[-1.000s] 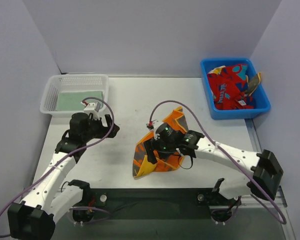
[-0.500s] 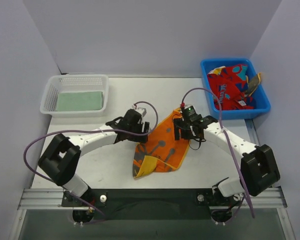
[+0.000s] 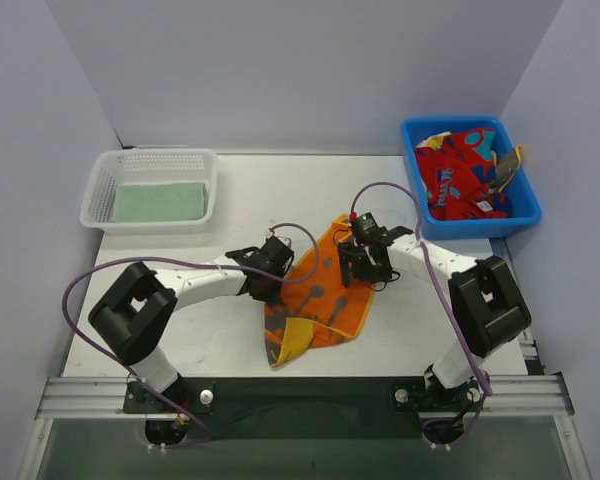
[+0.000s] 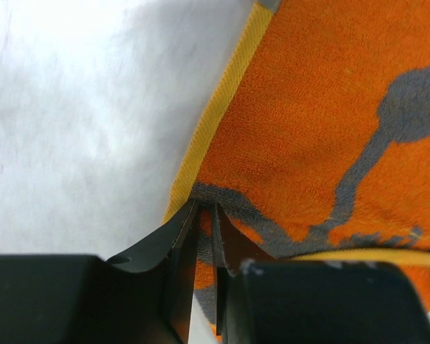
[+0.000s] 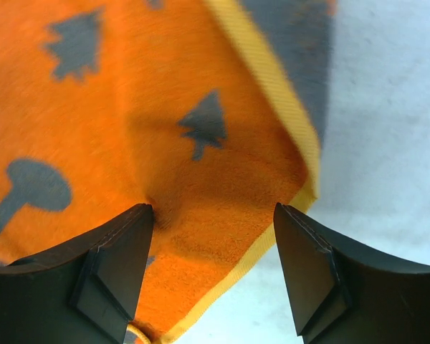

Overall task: Fold and stack the towels
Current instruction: Flatten out the crumpled towel

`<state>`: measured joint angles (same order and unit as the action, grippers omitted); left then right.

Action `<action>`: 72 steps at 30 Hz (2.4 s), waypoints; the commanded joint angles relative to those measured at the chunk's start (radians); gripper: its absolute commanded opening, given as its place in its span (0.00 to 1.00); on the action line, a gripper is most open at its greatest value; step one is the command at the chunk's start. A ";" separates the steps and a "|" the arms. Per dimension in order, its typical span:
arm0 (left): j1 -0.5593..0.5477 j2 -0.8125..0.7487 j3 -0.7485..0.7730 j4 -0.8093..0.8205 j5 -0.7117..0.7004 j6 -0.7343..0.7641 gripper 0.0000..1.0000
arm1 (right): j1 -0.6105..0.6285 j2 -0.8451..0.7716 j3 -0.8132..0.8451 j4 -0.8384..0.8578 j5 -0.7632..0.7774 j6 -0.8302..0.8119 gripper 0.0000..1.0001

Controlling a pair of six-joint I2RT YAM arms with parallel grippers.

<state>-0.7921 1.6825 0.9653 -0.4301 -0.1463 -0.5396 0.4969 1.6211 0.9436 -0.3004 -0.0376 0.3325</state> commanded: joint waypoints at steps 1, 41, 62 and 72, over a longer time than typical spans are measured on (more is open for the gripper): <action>0.001 -0.095 -0.139 -0.185 0.020 -0.077 0.22 | -0.026 0.051 0.052 0.001 -0.024 -0.015 0.68; 0.162 -0.061 -0.088 0.139 0.200 -0.144 0.39 | 0.088 0.413 0.478 0.050 -0.032 -0.210 0.65; 0.110 -0.285 -0.318 0.122 0.157 -0.264 0.39 | 0.004 0.175 0.391 0.063 -0.038 -0.190 0.64; 0.200 -0.336 -0.153 0.019 0.024 -0.099 0.65 | -0.057 0.211 0.406 0.063 -0.139 -0.220 0.63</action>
<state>-0.6365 1.3735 0.7074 -0.3737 -0.0387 -0.7338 0.4805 1.8332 1.3483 -0.2203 -0.1371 0.1257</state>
